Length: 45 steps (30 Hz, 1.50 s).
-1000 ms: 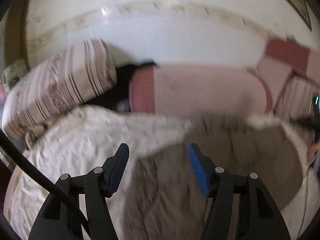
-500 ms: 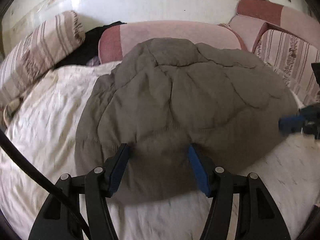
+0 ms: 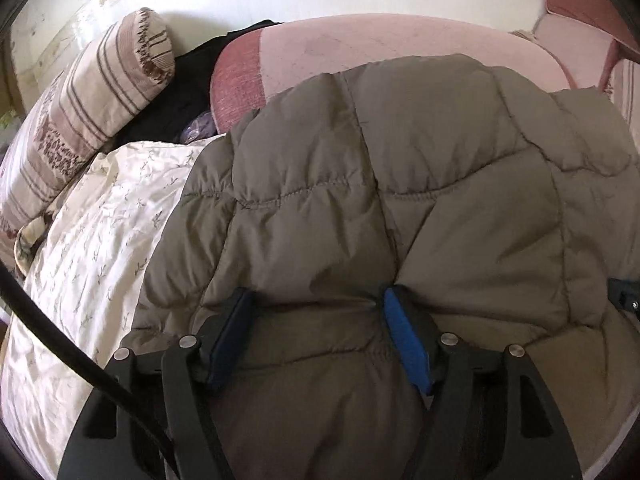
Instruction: Fold large clothes
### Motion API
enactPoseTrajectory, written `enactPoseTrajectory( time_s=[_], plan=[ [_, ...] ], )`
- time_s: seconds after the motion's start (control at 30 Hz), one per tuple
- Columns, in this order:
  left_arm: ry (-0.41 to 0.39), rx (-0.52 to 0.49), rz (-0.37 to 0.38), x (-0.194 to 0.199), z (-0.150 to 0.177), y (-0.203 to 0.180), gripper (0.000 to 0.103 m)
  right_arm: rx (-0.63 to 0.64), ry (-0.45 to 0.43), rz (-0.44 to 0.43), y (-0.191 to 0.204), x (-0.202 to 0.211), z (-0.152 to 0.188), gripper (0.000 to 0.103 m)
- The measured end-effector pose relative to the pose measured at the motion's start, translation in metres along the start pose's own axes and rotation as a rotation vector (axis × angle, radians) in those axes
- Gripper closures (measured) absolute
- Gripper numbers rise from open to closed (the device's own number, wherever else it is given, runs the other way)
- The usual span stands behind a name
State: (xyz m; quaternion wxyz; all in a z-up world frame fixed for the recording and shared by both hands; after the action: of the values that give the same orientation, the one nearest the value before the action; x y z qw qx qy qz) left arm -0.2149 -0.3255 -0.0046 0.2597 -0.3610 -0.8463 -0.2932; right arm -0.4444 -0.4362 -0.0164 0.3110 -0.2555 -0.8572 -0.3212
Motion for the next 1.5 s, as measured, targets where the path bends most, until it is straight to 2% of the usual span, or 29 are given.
enactPoseTrajectory(
  time_s=[0.1,0.2,0.23,0.27,0.33,0.37,0.43,0.5,0.57,0.6,0.67,0.83,0.93,1.03,1.1,1.17,1.27,1.33,1.4,1.5],
  plan=[
    [0.02,0.046,0.01,0.006,0.001,0.008,0.034,-0.05,-0.001,-0.019,-0.006,0.002,-0.005,0.103],
    [0.018,0.099,0.018,0.032,0.009,0.016,0.034,-0.208,-0.005,-0.103,-0.012,0.027,-0.007,0.103],
    [0.008,0.123,0.023,0.045,0.015,0.018,0.034,-0.238,-0.037,-0.126,-0.007,0.035,-0.003,0.096],
    [-0.007,0.153,0.036,0.062,0.021,0.02,0.035,-0.248,-0.067,-0.134,-0.004,0.045,-0.002,0.083],
    [-0.022,0.194,0.055,0.084,0.034,0.023,0.035,-0.243,-0.145,-0.104,0.006,0.068,0.005,0.065],
    [-0.036,0.224,0.053,0.096,0.04,0.023,0.035,-0.244,-0.186,-0.068,0.01,0.077,0.011,0.064],
    [-0.05,0.243,0.051,0.111,0.047,0.016,0.035,-0.266,-0.231,-0.073,0.018,0.084,0.019,0.064],
    [-0.045,0.254,0.069,0.12,0.05,0.004,0.035,-0.262,-0.241,-0.084,0.031,0.076,0.024,0.064],
    [-0.038,0.231,0.084,0.121,0.053,-0.011,0.035,-0.196,-0.213,-0.056,0.043,0.062,0.026,0.064],
    [-0.036,0.202,0.059,0.116,0.055,-0.017,0.034,-0.166,-0.193,-0.034,0.042,0.052,0.031,0.064],
    [-0.007,0.146,0.02,0.099,0.063,-0.026,0.03,-0.179,-0.138,-0.026,0.03,0.035,0.04,0.065],
    [0.027,0.116,0.016,0.082,0.065,-0.03,0.027,-0.207,-0.084,-0.044,0.018,0.033,0.041,0.065],
    [0.044,0.146,0.045,0.082,0.061,-0.024,0.027,-0.213,-0.115,-0.083,0.019,0.04,0.039,0.065],
    [0.037,0.193,0.087,0.091,0.054,-0.013,0.028,-0.26,-0.177,-0.156,0.012,0.066,0.031,0.065],
    [0.007,0.225,0.057,0.098,0.048,0.004,0.028,-0.273,-0.252,-0.129,-0.001,0.092,0.024,0.065],
    [-0.018,0.266,0.03,0.1,0.043,0.027,0.028,-0.298,-0.335,-0.035,-0.022,0.121,0.019,0.065],
    [0.018,0.332,-0.012,0.088,0.046,0.057,0.028,-0.372,-0.376,0.073,-0.058,0.145,0.026,0.065],
    [0.088,0.362,-0.021,0.068,0.054,0.07,0.028,-0.436,-0.354,0.124,-0.079,0.144,0.033,0.065],
    [0.15,0.314,-0.042,0.051,0.063,0.067,0.027,-0.484,-0.287,0.099,-0.092,0.131,0.04,0.065],
    [0.151,0.238,-0.082,0.042,0.067,0.057,0.026,-0.494,-0.244,0.086,-0.094,0.121,0.045,0.065]
  ],
)
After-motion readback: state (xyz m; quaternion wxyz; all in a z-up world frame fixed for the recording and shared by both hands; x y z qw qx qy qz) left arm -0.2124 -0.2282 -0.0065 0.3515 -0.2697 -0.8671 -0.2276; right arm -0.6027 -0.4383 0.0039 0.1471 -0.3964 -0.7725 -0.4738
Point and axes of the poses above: each gripper's, at about its wrist camera, not at the fingertips, and x roughly against the way its jaws point, y to its left, z to its underside, the point moved 6 cm from there along -x, roughly the way its jaws point, and after that the axes turned 13 degrees about -z, right-handed, at the moved point
